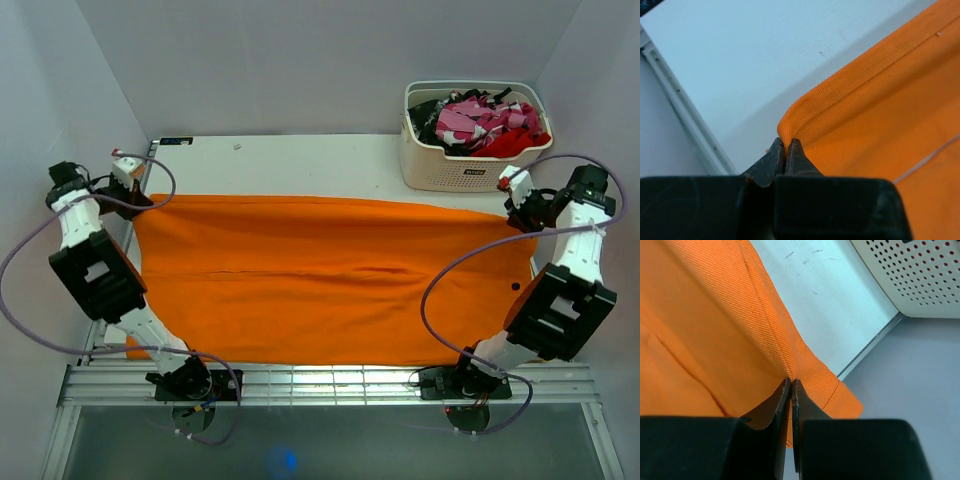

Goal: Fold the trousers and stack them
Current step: Fold the trousers

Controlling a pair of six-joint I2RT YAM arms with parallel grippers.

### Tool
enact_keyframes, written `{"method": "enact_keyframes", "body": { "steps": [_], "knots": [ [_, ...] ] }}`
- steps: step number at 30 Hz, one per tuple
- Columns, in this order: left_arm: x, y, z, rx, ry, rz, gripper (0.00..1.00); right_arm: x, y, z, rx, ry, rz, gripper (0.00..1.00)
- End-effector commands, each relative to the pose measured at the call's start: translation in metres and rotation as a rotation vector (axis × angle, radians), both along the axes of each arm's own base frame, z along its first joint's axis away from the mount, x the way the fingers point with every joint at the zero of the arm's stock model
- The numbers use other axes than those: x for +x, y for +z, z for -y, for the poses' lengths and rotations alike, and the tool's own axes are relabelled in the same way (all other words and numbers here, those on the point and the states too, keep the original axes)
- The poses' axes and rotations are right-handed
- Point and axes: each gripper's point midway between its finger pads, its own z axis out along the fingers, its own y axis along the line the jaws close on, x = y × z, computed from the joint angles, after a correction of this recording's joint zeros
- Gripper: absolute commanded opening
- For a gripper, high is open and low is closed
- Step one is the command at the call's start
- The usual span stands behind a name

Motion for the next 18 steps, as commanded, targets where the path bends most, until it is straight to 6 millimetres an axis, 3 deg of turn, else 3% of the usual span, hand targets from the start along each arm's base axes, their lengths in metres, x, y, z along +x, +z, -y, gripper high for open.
{"method": "enact_keyframes", "body": {
  "steps": [1,3,4,7,8,10,11,12,15,16,18],
  "knots": [
    [-0.052,0.055,0.000,0.076,-0.015,0.162,0.00,-0.039,0.005,0.011,-0.093,0.041,0.021,0.08],
    [-0.084,0.052,-0.007,0.126,-0.022,0.179,0.00,-0.065,0.004,0.015,-0.151,0.074,0.017,0.08],
    [-0.106,0.045,-0.001,0.103,-0.025,0.139,0.00,-0.075,0.001,0.015,-0.165,0.091,0.008,0.08],
    [-0.166,0.017,0.002,0.130,-0.031,0.057,0.00,-0.122,-0.031,0.019,-0.209,0.135,-0.087,0.08],
    [-0.190,0.005,-0.009,0.142,0.004,0.003,0.00,-0.133,-0.037,0.019,-0.214,0.146,-0.108,0.08],
    [-0.224,-0.022,0.000,0.119,-0.033,-0.089,0.00,-0.157,-0.052,0.024,-0.229,0.176,-0.168,0.08],
    [-0.239,-0.033,-0.006,0.109,-0.003,-0.136,0.00,-0.173,-0.069,0.022,-0.224,0.183,-0.233,0.08],
    [-0.258,-0.055,-0.002,0.086,-0.016,-0.232,0.00,-0.181,-0.078,0.022,-0.213,0.190,-0.268,0.08],
    [-0.279,-0.093,-0.002,0.058,0.015,-0.364,0.00,-0.199,-0.106,0.012,-0.171,0.202,-0.349,0.08],
    [-0.275,-0.101,-0.014,0.099,0.042,-0.356,0.00,-0.199,-0.111,0.011,-0.161,0.183,-0.357,0.08],
    [-0.271,-0.114,-0.017,0.090,0.097,-0.388,0.00,-0.197,-0.128,0.010,-0.171,0.174,-0.376,0.08]
  ]
}}
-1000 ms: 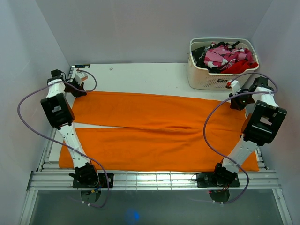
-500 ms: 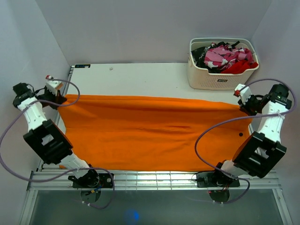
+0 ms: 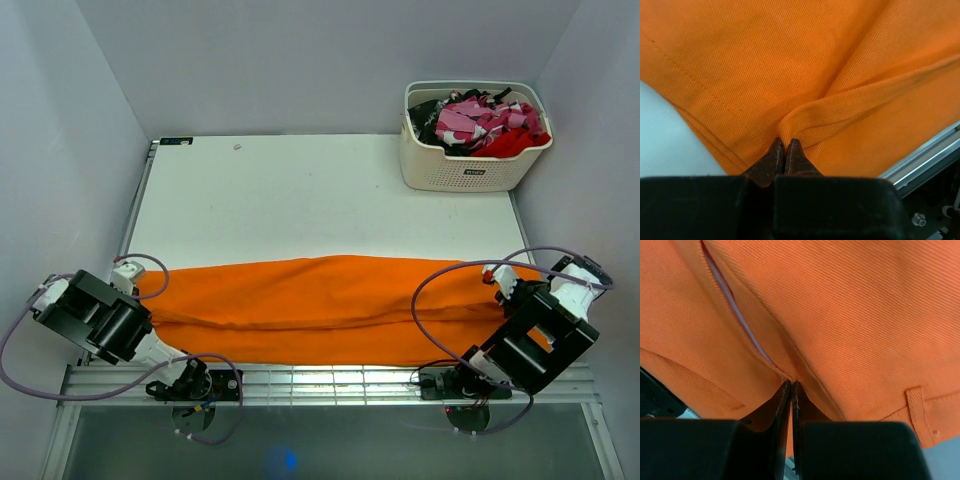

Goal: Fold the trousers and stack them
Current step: Fold the trousers

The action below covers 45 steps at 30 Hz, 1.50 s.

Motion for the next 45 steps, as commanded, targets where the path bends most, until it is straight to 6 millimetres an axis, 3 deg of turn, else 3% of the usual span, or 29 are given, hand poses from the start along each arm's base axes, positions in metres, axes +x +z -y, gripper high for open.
{"method": "enact_keyframes", "body": {
  "steps": [1,6,11,14,18,21,25,29,33,37,39,41,43,45],
  "knots": [
    [0.003,-0.024,-0.026,0.143,0.001,-0.041,0.00,-0.001,-0.023,0.010,-0.068,0.015,-0.050,0.08],
    [0.035,-0.042,-0.030,0.128,0.105,-0.109,0.00,0.026,-0.041,0.014,-0.045,-0.080,-0.080,0.08],
    [0.101,-0.039,-0.037,0.142,0.149,-0.065,0.00,0.077,-0.031,0.026,-0.015,-0.185,-0.045,0.08],
    [0.134,-0.030,-0.034,0.118,0.168,-0.038,0.00,0.109,-0.015,0.030,-0.009,-0.193,0.013,0.08],
    [0.182,0.002,-0.059,0.111,0.206,0.042,0.00,0.132,0.009,0.029,0.022,-0.196,0.058,0.08],
    [0.196,0.025,-0.065,0.105,0.195,0.082,0.00,0.140,0.030,0.033,0.016,-0.186,0.098,0.08],
    [0.211,0.074,-0.073,0.150,0.162,0.182,0.00,0.139,0.056,0.037,-0.013,-0.156,0.151,0.08],
    [0.198,0.112,-0.073,0.145,0.145,0.257,0.00,0.124,0.086,0.042,-0.052,-0.104,0.213,0.08],
    [0.164,0.109,-0.071,0.185,0.090,0.252,0.00,0.092,0.075,0.050,-0.097,-0.071,0.190,0.08],
    [0.124,0.069,-0.072,0.212,0.033,0.186,0.00,0.065,0.039,0.052,-0.118,-0.056,0.109,0.08],
    [0.106,0.038,-0.063,0.190,0.021,0.122,0.00,0.047,0.008,0.042,-0.110,-0.036,0.057,0.08],
    [0.100,0.019,-0.062,0.209,0.012,0.102,0.00,0.029,-0.019,0.034,-0.135,-0.003,0.023,0.08],
    [0.093,-0.003,-0.056,0.198,0.013,0.084,0.00,0.022,-0.031,0.030,-0.159,0.033,0.022,0.08],
    [0.090,-0.016,-0.056,0.201,0.028,0.058,0.15,0.017,-0.038,0.028,-0.178,0.045,0.022,0.08]
  ]
}}
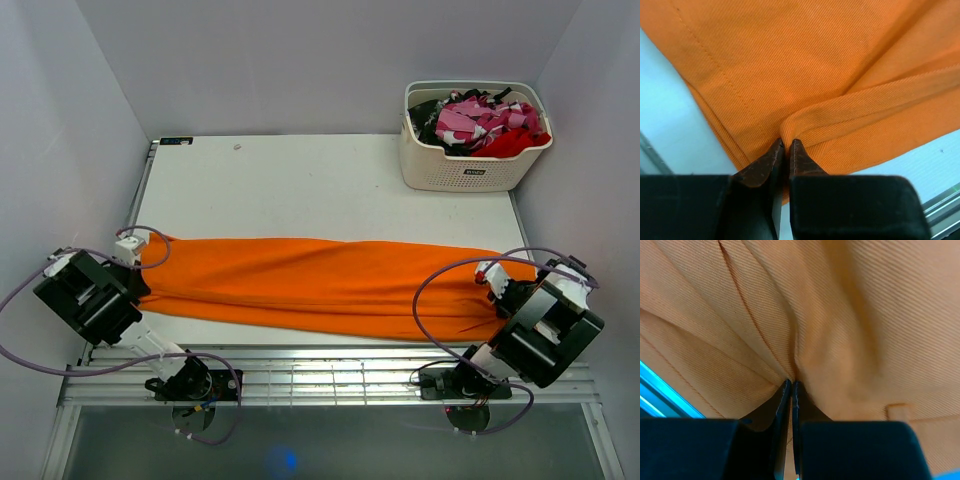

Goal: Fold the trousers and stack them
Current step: Fold the trousers

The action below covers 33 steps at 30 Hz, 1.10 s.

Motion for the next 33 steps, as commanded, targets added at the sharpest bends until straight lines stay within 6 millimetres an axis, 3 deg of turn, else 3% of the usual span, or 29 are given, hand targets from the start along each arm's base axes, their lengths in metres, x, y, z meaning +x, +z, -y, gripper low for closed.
{"method": "enact_keyframes", "body": {
  "steps": [1,2,3,4,5,6,7,9,10,11,13,17,19,20,21,24,26,33],
  "knots": [
    [0.010,-0.011,-0.032,0.165,-0.023,0.049,0.20,0.008,0.002,0.035,-0.208,0.066,0.061,0.08],
    [0.011,-0.009,-0.032,0.157,-0.014,0.044,0.27,0.009,0.005,0.034,-0.197,0.058,0.065,0.11],
    [0.011,-0.006,-0.033,0.157,-0.010,0.044,0.45,0.010,0.010,0.034,-0.190,0.045,0.065,0.18],
    [0.013,0.006,-0.029,0.130,-0.013,0.058,0.63,0.019,0.023,0.043,-0.206,0.028,0.088,0.32],
    [0.012,0.020,-0.031,0.132,-0.013,0.091,0.93,0.024,0.031,0.044,-0.190,-0.002,0.106,0.42],
    [0.014,0.033,-0.031,0.141,-0.035,0.129,0.98,0.024,0.038,0.041,-0.167,-0.006,0.102,0.53],
    [0.016,0.052,-0.028,0.120,-0.035,0.170,0.98,0.035,0.058,0.049,-0.176,-0.010,0.148,0.72],
    [0.019,0.080,-0.028,0.155,-0.066,0.234,0.98,0.034,0.075,0.046,-0.150,-0.010,0.149,0.80],
    [0.013,0.089,-0.021,0.127,-0.076,0.232,0.98,0.040,0.091,0.050,-0.163,-0.002,0.175,0.80],
    [0.017,0.109,-0.022,0.141,-0.091,0.276,0.98,0.039,0.099,0.050,-0.164,0.001,0.181,0.81],
    [0.009,0.125,-0.007,0.108,-0.149,0.287,0.98,0.032,0.110,0.044,-0.150,0.031,0.174,0.81],
    [0.014,0.155,0.004,0.094,-0.149,0.368,0.98,0.037,0.141,0.040,-0.144,0.027,0.248,0.80],
    [0.014,0.155,0.020,0.083,-0.183,0.394,0.96,0.042,0.146,0.030,-0.076,-0.015,0.255,0.75],
    [0.016,0.153,0.029,0.060,-0.187,0.386,0.90,0.051,0.143,0.020,-0.032,-0.013,0.243,0.72],
    [0.013,0.141,0.038,0.028,-0.188,0.341,0.86,0.054,0.140,0.015,-0.010,-0.030,0.219,0.69],
    [0.020,0.123,0.067,-0.033,-0.201,0.257,0.71,0.065,0.120,0.001,0.064,-0.114,0.122,0.56],
    [0.021,0.111,0.092,-0.061,-0.246,0.223,0.65,0.068,0.108,-0.007,0.083,-0.143,0.061,0.54],
    [0.020,0.098,0.165,-0.139,-0.330,0.141,0.70,0.063,0.071,0.002,-0.039,-0.091,0.006,0.60]
  ]
}}
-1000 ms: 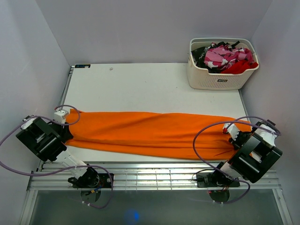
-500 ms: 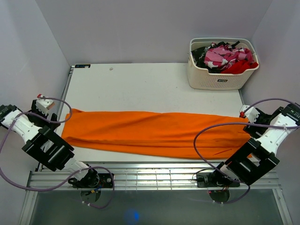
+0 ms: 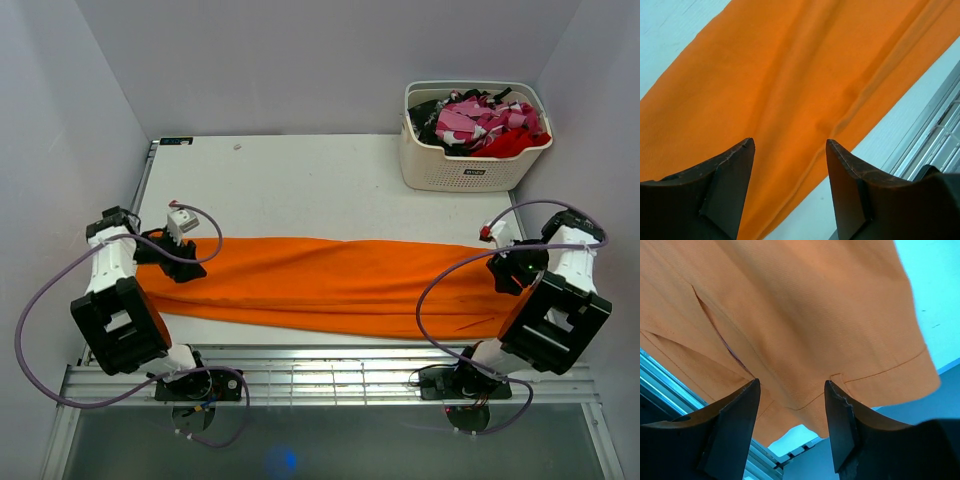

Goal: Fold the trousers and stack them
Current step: Fold the trousers

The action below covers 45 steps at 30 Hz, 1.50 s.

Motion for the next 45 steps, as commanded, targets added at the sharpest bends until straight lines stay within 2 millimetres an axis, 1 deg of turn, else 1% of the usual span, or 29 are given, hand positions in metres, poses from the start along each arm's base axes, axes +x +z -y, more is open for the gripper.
{"method": "enact_keyframes", "body": {
  "steps": [1,3,4,6,8,9,10,12,13,17,18,20,23,24,25,26,27,28,29,30,31,33,34,36,37,41,42,43,45],
  "knots": [
    [0.007,0.017,0.032,-0.021,-0.007,0.032,0.70,0.000,-0.011,0.012,-0.066,-0.022,-0.024,0.61],
    [0.005,0.014,0.043,-0.021,-0.027,0.014,0.71,-0.006,-0.022,0.014,-0.068,-0.018,-0.083,0.63],
    [0.005,0.013,0.055,-0.021,-0.055,0.006,0.71,-0.013,-0.025,0.012,-0.061,-0.011,-0.116,0.63],
    [0.002,0.007,0.064,-0.010,-0.075,-0.014,0.71,-0.028,-0.034,0.010,-0.058,0.006,-0.186,0.62],
    [-0.003,0.001,0.078,0.004,-0.109,-0.029,0.71,-0.046,-0.039,0.007,-0.077,0.041,-0.224,0.55],
    [-0.003,0.001,0.081,0.006,-0.119,-0.023,0.71,-0.051,-0.041,0.007,-0.089,0.076,-0.223,0.46],
    [-0.006,0.000,0.089,0.007,-0.143,-0.029,0.71,-0.055,-0.035,0.009,-0.121,0.090,-0.205,0.40],
    [-0.012,-0.003,0.095,0.004,-0.157,-0.045,0.70,-0.068,-0.036,0.006,-0.134,0.127,-0.208,0.30],
    [-0.015,-0.002,0.101,0.008,-0.179,-0.043,0.70,-0.072,-0.030,0.008,-0.169,0.165,-0.180,0.27],
    [-0.033,-0.010,0.114,0.048,-0.244,-0.052,0.69,-0.096,-0.027,0.010,-0.243,0.247,-0.174,0.20],
    [-0.035,-0.012,0.115,0.063,-0.254,-0.049,0.69,-0.104,-0.032,0.009,-0.247,0.265,-0.186,0.21],
    [-0.046,-0.015,0.125,0.071,-0.303,-0.051,0.68,-0.109,-0.030,0.015,-0.305,0.302,-0.171,0.21],
    [-0.054,-0.020,0.133,0.084,-0.337,-0.051,0.68,-0.106,-0.032,0.024,-0.371,0.299,-0.135,0.26],
    [-0.054,-0.020,0.135,0.086,-0.340,-0.043,0.67,-0.100,-0.030,0.027,-0.382,0.297,-0.112,0.27],
    [-0.054,-0.019,0.140,0.084,-0.353,-0.037,0.66,-0.090,-0.023,0.028,-0.372,0.281,-0.068,0.30],
    [-0.049,-0.011,0.151,0.068,-0.358,0.011,0.62,-0.071,-0.007,0.026,-0.327,0.236,0.004,0.34],
    [-0.047,-0.010,0.151,0.068,-0.358,0.016,0.62,-0.071,-0.007,0.026,-0.326,0.235,0.004,0.34],
    [-0.042,-0.006,0.156,0.066,-0.362,0.046,0.61,-0.065,-0.001,0.024,-0.305,0.220,0.026,0.38],
    [-0.046,-0.004,0.167,0.059,-0.382,0.041,0.60,-0.059,0.002,0.018,-0.262,0.222,0.051,0.40],
    [-0.044,-0.004,0.172,0.070,-0.391,0.046,0.58,-0.050,0.011,0.020,-0.263,0.215,0.084,0.42],
    [-0.041,-0.003,0.179,0.074,-0.404,0.063,0.58,-0.047,0.013,0.019,-0.258,0.213,0.098,0.46],
    [-0.048,-0.010,0.196,0.081,-0.451,0.027,0.58,-0.040,0.014,0.020,-0.260,0.217,0.129,0.53],
    [-0.045,-0.012,0.201,0.086,-0.455,0.029,0.58,-0.041,0.009,0.019,-0.255,0.222,0.122,0.54],
    [-0.050,-0.021,0.217,0.086,-0.484,-0.017,0.58,-0.044,0.003,0.021,-0.265,0.239,0.102,0.54],
    [-0.045,-0.020,0.224,0.088,-0.486,-0.001,0.60,-0.048,-0.003,0.020,-0.258,0.243,0.083,0.53],
    [-0.048,-0.032,0.253,0.101,-0.533,-0.022,0.63,-0.055,-0.020,0.021,-0.255,0.257,0.034,0.52],
    [-0.049,-0.040,0.257,0.114,-0.541,-0.042,0.63,-0.053,-0.022,0.022,-0.260,0.255,0.041,0.52],
    [-0.052,-0.042,0.265,0.117,-0.557,-0.039,0.63,-0.049,-0.023,0.026,-0.276,0.253,0.055,0.52],
    [-0.053,-0.047,0.273,0.135,-0.571,-0.039,0.62,-0.049,-0.029,0.026,-0.272,0.252,0.049,0.51]
  ]
}}
